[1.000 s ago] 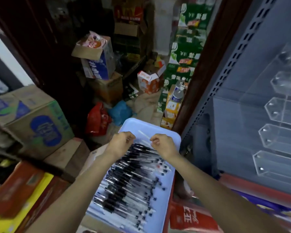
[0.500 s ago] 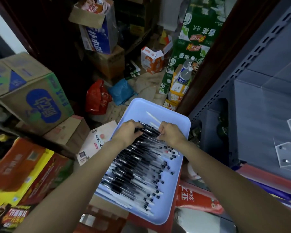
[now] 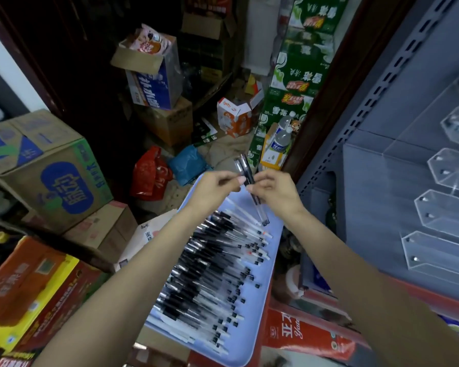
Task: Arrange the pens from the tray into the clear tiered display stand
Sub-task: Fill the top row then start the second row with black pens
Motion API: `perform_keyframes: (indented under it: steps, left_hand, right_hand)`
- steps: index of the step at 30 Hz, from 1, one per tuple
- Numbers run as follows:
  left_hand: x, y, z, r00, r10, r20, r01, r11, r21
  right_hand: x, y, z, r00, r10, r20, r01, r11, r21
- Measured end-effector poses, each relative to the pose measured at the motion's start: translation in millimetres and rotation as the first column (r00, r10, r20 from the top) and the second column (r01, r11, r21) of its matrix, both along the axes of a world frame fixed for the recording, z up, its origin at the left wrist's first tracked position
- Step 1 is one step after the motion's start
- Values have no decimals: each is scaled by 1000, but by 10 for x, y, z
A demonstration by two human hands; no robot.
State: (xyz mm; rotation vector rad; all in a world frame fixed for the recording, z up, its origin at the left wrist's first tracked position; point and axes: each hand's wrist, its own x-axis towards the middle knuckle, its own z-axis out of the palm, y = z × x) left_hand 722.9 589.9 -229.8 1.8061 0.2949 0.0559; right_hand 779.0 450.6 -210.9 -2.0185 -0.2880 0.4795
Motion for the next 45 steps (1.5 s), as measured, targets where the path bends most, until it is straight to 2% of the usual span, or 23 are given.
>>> perform_keyframes:
  steps: [3,5,12,17,22,25,29,31,35,39,45]
  left_hand:
    - [156,-212,387,993,-101,63,107,989,-104]
    - [260,-387,600,983,-171,66,177,979,-99]
    - [644,-1371,1310,946,-266,185,230,954,194]
    - [888,-2184,1728,891,-385,241,279,883,378]
    - [1156,-3018,2056,858,-453,243,243,773,586]
    - [1289,-3395,2141,843,-448,297,187,763,619]
    - [1466,-3763,2195,836,-327,440,46,842,538]
    - [1553,-3891,2214,835,-304,458,14,845,535]
    - [1758,-4041,2230,853,-262,452,-31,839,543]
    - [1960,-4116,2234,905,-235,355,-29,798,602]
    - [2159,-4196,2215,928,-263,265,39,774,632]
  right_hand:
    - [121,-140,361,993,-110,43,101,981,165]
    - [200,-303,597,979,-192,67,167,947,275]
    - [368,-1345,1311,932,-342,121,232,820,524]
    - [492,-2370,1649,913,-359,191,198,803,562]
    - [663,-3450,1853,858,-442,263,187,745,640]
    - [778,-3944,1893,825,-487,285,215,739,638]
    - [949,-4397,1888,800,-508,319,274,783,559]
    - [1064,-4576,1854,771,-519,370,324,819,474]
    - [1286,-4898,1829,675,-575,463,456,818,351]
    - [1442,-5049,1794,720,-521,459,480,851,213]
    - [1580,-5106,1747,770,-465,437,439,883,167]
